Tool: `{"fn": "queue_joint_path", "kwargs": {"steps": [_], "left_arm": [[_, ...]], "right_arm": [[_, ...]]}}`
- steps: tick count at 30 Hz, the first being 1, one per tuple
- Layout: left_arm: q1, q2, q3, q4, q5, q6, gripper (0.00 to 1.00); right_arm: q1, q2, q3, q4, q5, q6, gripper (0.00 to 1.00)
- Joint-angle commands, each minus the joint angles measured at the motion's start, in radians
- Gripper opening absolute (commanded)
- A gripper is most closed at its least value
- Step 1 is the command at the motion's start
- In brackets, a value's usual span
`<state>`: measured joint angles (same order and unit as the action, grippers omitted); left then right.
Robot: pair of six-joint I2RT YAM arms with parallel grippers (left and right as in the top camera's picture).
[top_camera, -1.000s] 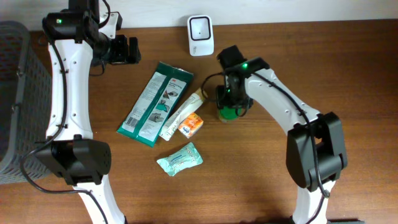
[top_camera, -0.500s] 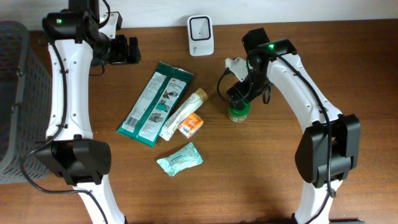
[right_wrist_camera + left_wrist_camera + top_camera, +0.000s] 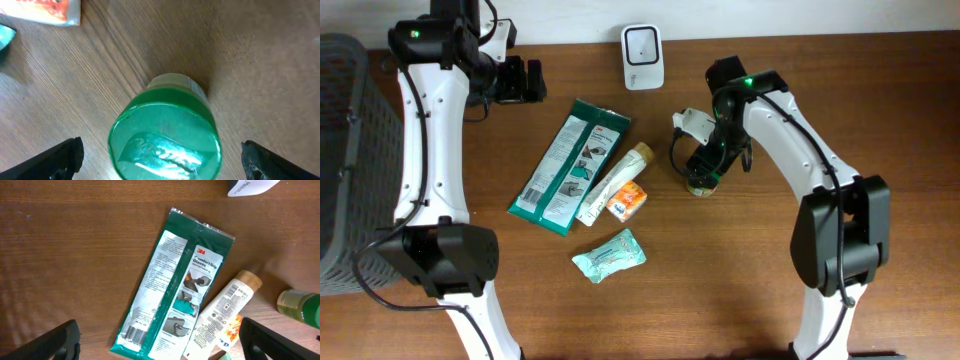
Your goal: Scan the item barcode
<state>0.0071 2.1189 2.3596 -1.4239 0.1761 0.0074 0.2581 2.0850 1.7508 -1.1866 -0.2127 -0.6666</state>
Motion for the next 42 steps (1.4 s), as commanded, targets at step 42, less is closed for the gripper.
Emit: {"fn": "queue_joint_path", "kwargs": {"steps": [42], "left_arm": [[0.004, 0.006, -0.003, 0.001, 0.0, 0.009, 0.99]], "right_arm": [[0.042, 0.065, 0.082, 0.026, 0.143, 0.255, 0.99]]}}
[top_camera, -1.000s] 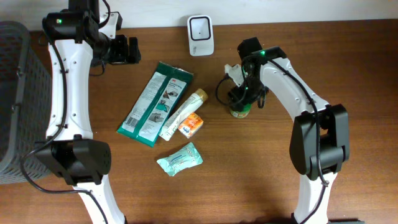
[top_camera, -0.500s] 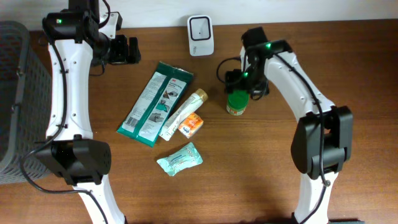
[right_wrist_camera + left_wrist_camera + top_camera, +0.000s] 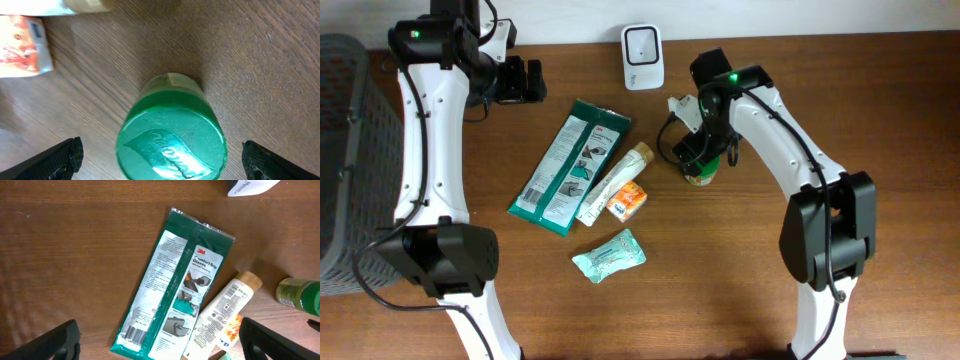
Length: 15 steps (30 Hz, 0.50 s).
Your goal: Scan the item barcode
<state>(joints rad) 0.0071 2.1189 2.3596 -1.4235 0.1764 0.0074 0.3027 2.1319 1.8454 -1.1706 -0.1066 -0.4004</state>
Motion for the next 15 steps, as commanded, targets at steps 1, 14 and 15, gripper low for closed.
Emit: {"fn": "queue_joint_path", "kwargs": {"steps": [1, 14, 15], "left_arm": [[0.004, 0.006, -0.003, 0.001, 0.0, 0.009, 0.99], [0.004, 0.006, -0.003, 0.001, 0.0, 0.009, 0.99], [0.004, 0.006, -0.003, 0.001, 0.0, 0.009, 0.99]], "right_arm": [[-0.003, 0.02, -0.013, 0.016, 0.037, -0.011, 0.98], [-0.018, 0.02, -0.065, 0.089, 0.014, 0.053, 0.75], [-0.024, 0.02, -0.065, 0.09, 0.005, 0.082, 0.7]]}}
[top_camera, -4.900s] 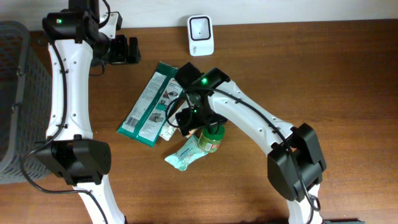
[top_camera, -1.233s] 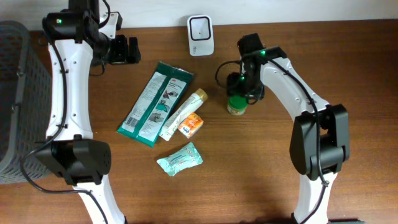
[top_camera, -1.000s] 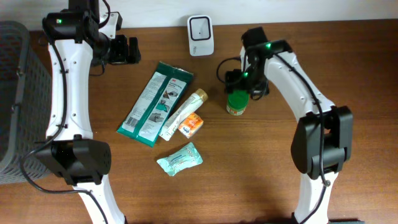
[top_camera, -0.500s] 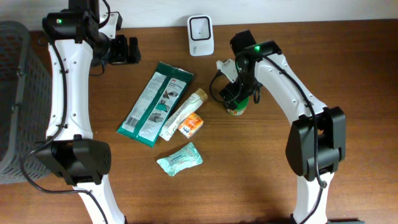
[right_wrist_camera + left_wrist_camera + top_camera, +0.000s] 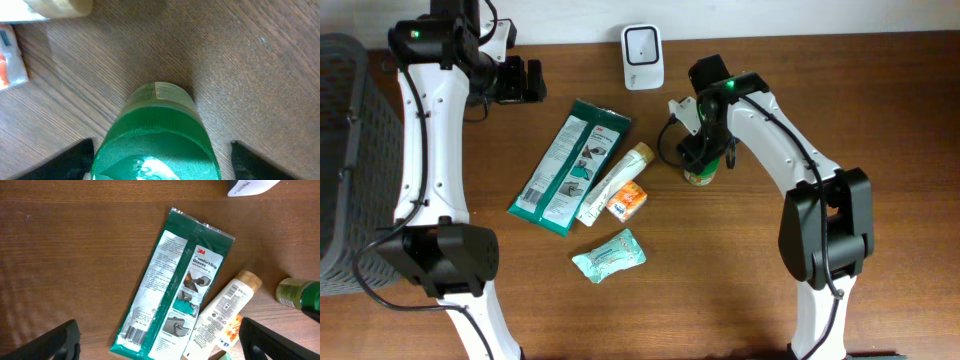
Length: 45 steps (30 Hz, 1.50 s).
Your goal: Scan the item barcode
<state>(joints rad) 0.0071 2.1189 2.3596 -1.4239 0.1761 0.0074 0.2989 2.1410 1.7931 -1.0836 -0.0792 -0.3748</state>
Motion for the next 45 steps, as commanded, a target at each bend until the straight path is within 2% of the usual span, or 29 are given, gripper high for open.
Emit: {"fn": "queue_joint_path", "kwargs": {"steps": [1, 6, 8, 10, 13, 16, 19, 21, 24, 26, 29, 33, 35, 37, 38, 40, 45], "left_arm": [[0.004, 0.006, -0.003, 0.001, 0.0, 0.009, 0.99], [0.004, 0.006, -0.003, 0.001, 0.0, 0.009, 0.99], [0.004, 0.006, -0.003, 0.001, 0.0, 0.009, 0.99], [0.004, 0.006, -0.003, 0.001, 0.0, 0.009, 0.99], [0.004, 0.006, -0.003, 0.001, 0.0, 0.009, 1.0], [0.004, 0.006, -0.003, 0.001, 0.0, 0.009, 0.99], [0.004, 0.006, -0.003, 0.001, 0.0, 0.009, 0.99], [0.004, 0.006, -0.003, 0.001, 0.0, 0.009, 0.99], [0.004, 0.006, -0.003, 0.001, 0.0, 0.009, 0.99], [0.004, 0.006, -0.003, 0.001, 0.0, 0.009, 0.99], [0.004, 0.006, -0.003, 0.001, 0.0, 0.009, 1.0], [0.004, 0.006, -0.003, 0.001, 0.0, 0.009, 0.99], [0.004, 0.006, -0.003, 0.001, 0.0, 0.009, 0.99], [0.004, 0.006, -0.003, 0.001, 0.0, 0.009, 0.99], [0.004, 0.006, -0.003, 0.002, 0.0, 0.009, 0.99], [0.004, 0.006, -0.003, 0.001, 0.0, 0.009, 0.99], [0.004, 0.006, -0.003, 0.001, 0.0, 0.009, 0.99]], "right_arm": [[-0.024, 0.011, -0.013, 0.003, -0.022, 0.079, 0.67], [-0.026, 0.01, 0.039, -0.044, -0.082, 0.135, 0.62], [-0.026, 0.005, 0.147, -0.111, -0.135, 0.214, 0.59], [-0.027, 0.005, 0.272, -0.176, -0.282, 0.258, 0.56], [-0.059, 0.005, 0.474, -0.274, -0.628, 0.257, 0.56], [-0.114, 0.004, 0.571, -0.293, -0.991, 0.257, 0.55], [-0.187, 0.003, 0.588, -0.289, -1.336, 0.257, 0.54], [-0.228, 0.003, 0.588, -0.289, -1.444, 0.257, 0.52], [-0.259, 0.003, 0.588, -0.288, -1.45, 0.256, 0.51], [-0.259, 0.003, 0.588, -0.272, -1.385, 0.257, 0.51], [-0.207, 0.003, 0.588, -0.238, -1.082, 0.258, 0.51], [-0.043, 0.011, 0.583, -0.094, -0.334, 0.264, 0.52], [0.034, 0.032, 0.577, 0.003, -0.023, 0.263, 0.52], [0.084, 0.068, 0.577, 0.11, 0.171, 0.22, 0.51], [0.103, 0.095, 0.577, 0.182, 0.25, 0.167, 0.5], [0.115, 0.143, 0.577, 0.293, 0.283, 0.06, 0.49], [0.112, 0.286, 0.577, 0.618, 0.297, -0.415, 0.48]]}}
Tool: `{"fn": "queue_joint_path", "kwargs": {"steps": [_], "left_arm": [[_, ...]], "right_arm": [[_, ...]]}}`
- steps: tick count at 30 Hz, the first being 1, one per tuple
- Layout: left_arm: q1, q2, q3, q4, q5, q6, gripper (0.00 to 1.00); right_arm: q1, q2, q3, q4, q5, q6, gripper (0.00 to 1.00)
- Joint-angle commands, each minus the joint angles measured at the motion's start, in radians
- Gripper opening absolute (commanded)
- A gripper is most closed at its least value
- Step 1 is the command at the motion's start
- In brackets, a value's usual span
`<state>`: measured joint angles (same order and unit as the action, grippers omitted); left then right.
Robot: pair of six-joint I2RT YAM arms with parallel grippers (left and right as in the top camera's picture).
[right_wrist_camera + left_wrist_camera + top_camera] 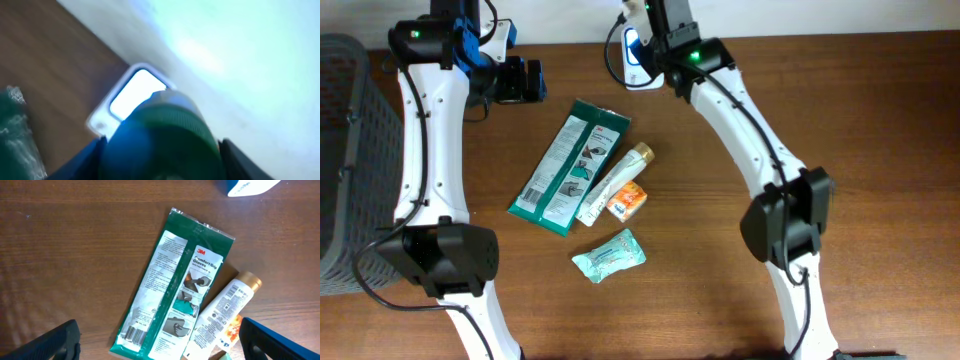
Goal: Scan the item barcode
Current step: 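Carry the green jar up to the white scanner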
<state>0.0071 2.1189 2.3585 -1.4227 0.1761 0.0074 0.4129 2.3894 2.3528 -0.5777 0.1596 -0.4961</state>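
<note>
A green bottle (160, 135) fills the right wrist view, seen blurred from its cap end. My right gripper (160, 155) is shut on it, a finger on each side. Just beyond it sits the white barcode scanner (131, 95), its window lit. From overhead, the right gripper (648, 18) hangs at the table's back edge, over the scanner (636, 52); the bottle itself is hidden there. My left gripper (525, 80) is open at the back left, nothing between its fingers (50, 342).
A green glove packet (570, 165), a cream tube (615, 185), an orange sachet (627, 200) and a teal pack (608, 255) lie mid-table. A grey mesh basket (340, 160) stands at the left edge. A white wall runs behind the scanner.
The green bottle stood on the table right of the tube, with my right gripper low around it. Now the gripper holds it off the table at the scanner. The left arm has not moved.
My right gripper was open above the standing green bottle. It was still open over the bottle, a little further back. Then it was lower, fingers nearer the cap. Now the bottle has left its spot and is held at the scanner's window.
</note>
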Motion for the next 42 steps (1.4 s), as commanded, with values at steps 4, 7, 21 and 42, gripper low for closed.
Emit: {"fn": "queue_joint_path", "kwargs": {"steps": [4, 7, 21, 42], "left_arm": [[0.004, 0.006, -0.002, 0.0, 0.0, 0.009, 0.99], [0.004, 0.006, -0.002, 0.0, 0.0, 0.009, 0.99], [0.004, 0.006, -0.002, 0.0, 0.0, 0.009, 0.99], [0.004, 0.006, -0.002, 0.0, 0.0, 0.009, 0.99]], "right_arm": [[-0.002, 0.09, 0.018, 0.256, 0.062, -0.524, 0.49], [-0.003, 0.118, 0.017, 0.276, 0.063, -0.676, 0.5], [-0.002, 0.083, 0.018, 0.279, 0.018, -0.588, 0.53], [-0.167, -0.172, -0.248, -0.785, -0.225, 0.326, 0.51]]}}
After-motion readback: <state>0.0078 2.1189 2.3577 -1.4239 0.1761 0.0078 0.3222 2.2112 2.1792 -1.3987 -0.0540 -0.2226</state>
